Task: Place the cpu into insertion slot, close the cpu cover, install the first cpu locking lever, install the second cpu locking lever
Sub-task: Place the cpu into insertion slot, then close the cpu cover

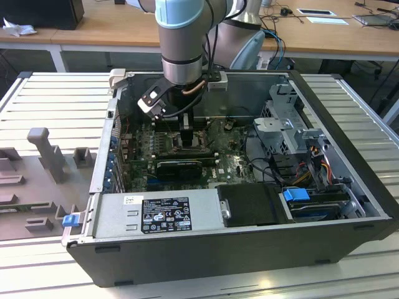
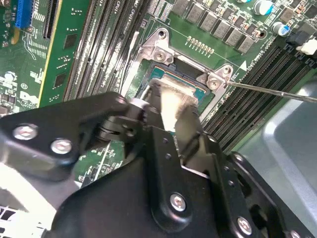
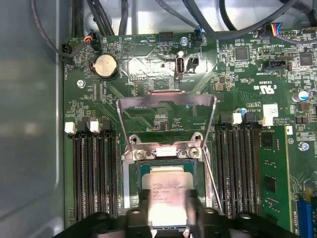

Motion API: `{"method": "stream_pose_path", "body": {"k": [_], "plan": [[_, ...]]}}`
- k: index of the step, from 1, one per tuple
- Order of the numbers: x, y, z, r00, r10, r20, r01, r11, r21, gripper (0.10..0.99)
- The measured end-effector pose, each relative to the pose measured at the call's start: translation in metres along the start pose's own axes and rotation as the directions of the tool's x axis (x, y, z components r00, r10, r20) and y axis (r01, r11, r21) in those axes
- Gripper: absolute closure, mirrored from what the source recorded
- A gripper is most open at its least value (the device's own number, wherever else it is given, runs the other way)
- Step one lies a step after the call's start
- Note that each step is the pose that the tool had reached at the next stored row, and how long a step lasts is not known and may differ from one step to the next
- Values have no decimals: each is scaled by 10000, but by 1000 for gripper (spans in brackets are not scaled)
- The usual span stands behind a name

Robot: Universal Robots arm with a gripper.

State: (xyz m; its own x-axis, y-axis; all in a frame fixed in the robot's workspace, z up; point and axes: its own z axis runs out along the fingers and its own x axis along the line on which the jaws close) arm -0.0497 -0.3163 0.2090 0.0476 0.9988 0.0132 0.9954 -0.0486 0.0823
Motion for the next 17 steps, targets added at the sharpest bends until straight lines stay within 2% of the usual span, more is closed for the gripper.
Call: {"method": "stream_pose_path", "body": {"k": [1,2,3,4,5,6,15,16,17], "plan": [[0,3,-6,10000,8,0,-8,10000,5,745],[1,5,-8,10000,14,0,-14,10000,7,745],[0,6,-16,10000,24,5,-24,10000,13,867],[1,7,-25,10000,28,6,-28,10000,14,929],[1,8,-31,10000,27,5,-27,10000,14,929],[1,9,-36,10000,27,5,-28,10000,14,980],[2,17,-87,10000,67,8,-67,10000,15,980],[3,37,-85,10000,68,10,-68,10000,17,980],[3,92,-81,10000,67,9,-67,10000,29,980]]}}
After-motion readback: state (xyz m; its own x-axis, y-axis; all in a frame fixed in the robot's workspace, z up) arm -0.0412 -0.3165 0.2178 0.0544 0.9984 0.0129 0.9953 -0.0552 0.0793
